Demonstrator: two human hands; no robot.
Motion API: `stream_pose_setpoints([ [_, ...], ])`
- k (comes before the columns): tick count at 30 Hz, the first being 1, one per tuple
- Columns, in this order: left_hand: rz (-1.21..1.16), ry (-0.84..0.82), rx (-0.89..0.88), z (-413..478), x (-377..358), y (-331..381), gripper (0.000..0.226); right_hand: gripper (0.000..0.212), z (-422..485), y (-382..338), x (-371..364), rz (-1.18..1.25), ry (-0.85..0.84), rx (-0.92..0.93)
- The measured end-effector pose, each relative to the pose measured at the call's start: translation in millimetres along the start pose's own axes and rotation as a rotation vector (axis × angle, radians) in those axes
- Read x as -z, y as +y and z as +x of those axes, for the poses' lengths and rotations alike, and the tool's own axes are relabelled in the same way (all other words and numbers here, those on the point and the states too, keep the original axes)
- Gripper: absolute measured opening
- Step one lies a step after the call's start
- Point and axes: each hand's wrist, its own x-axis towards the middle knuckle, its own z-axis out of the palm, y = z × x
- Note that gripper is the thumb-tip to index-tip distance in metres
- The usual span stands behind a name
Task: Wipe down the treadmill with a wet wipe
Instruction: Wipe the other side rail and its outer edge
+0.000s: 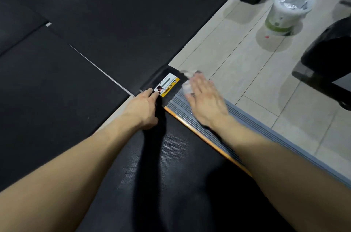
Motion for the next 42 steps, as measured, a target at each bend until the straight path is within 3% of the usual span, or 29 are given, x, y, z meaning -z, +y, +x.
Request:
stream_pose_setpoints([
  [2, -0.040, -0.002, -0.007, -2, 0, 0, 0.092, 0.083, 7, 2, 11, 0.068, -0.052, -0.138],
  [6, -0.091, 0.031, -0.020, 0, -2, -10, 0.089, 0.082, -59, -30, -4, 0.052, -0.088, 0.384],
  [7, -0.102, 0.056, -0.026, 1, -4, -12, 0.088, 0.079, -60, -27, -10, 0.008, -0.098, 0.437],
  [12, -0.118, 0.105, -0.056, 3, -9, -19, 0.089, 0.085, -4, -26, -6, 0.002, -0.083, 0.093],
  [18, -0.110, 0.144, -0.084, 1, -17, -22, 0.090, 0.087, -125, -20, -4, -0.038, -0.019, 0.153],
  [25, -0.098, 0.187, -0.101, 1, -17, -25, 0.086, 0.088, -1, -88, -21, -0.118, -0.116, 0.160],
  [32, -0.039, 0.198, -0.099, 0, -25, -20, 0.100, 0.084, -129, -25, -9, -0.096, -0.036, 0.153],
  [38, -0.033, 0.174, -0.123, -3, -21, -23, 0.094, 0.079, 11, -57, -12, -0.103, -0.130, 0.169],
  [42, -0.042, 0.173, -0.122, -3, -19, -21, 0.097, 0.078, -6, -50, -8, -0.050, -0.127, 0.039],
])
